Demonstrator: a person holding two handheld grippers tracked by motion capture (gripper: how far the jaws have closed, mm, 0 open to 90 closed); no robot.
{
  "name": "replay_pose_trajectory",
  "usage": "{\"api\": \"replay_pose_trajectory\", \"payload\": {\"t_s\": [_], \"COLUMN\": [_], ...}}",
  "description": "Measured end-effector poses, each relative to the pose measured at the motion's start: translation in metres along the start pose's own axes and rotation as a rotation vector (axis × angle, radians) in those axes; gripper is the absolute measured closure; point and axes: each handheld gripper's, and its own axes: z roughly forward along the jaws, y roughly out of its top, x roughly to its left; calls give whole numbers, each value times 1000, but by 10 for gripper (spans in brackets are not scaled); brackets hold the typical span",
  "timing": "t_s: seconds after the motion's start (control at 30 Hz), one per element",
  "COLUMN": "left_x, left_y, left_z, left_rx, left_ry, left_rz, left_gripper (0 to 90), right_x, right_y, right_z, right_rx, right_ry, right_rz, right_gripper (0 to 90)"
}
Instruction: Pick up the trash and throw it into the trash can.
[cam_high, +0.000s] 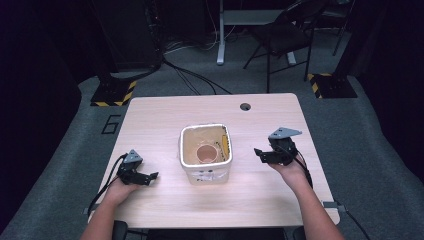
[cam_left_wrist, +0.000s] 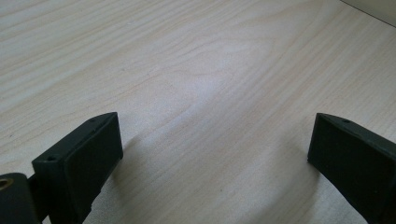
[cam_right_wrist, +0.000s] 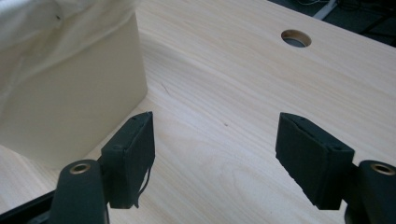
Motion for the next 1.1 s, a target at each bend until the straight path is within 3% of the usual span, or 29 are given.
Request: {"api": "replay_pose_trajectory", "payload": {"t_s": [0.43, 0.77, 1.1], "left_x": [0, 0, 0], "left_y": [0, 0, 0], "left_z": [0, 0, 0], "left_rx": [0, -3, -3], "left_ry": [0, 1, 0], "left_rz": [0, -4, -3], "left_gripper": [29, 29, 29], "right_x": [0, -5, -16], "right_y": [-32, -46, -61], "right_z": [20, 29, 32], "right_rx": [45, 86, 98], "right_ry": [-13, -45, -80], "right_rz": [50, 54, 121], "right_gripper": [272, 264, 219]}}
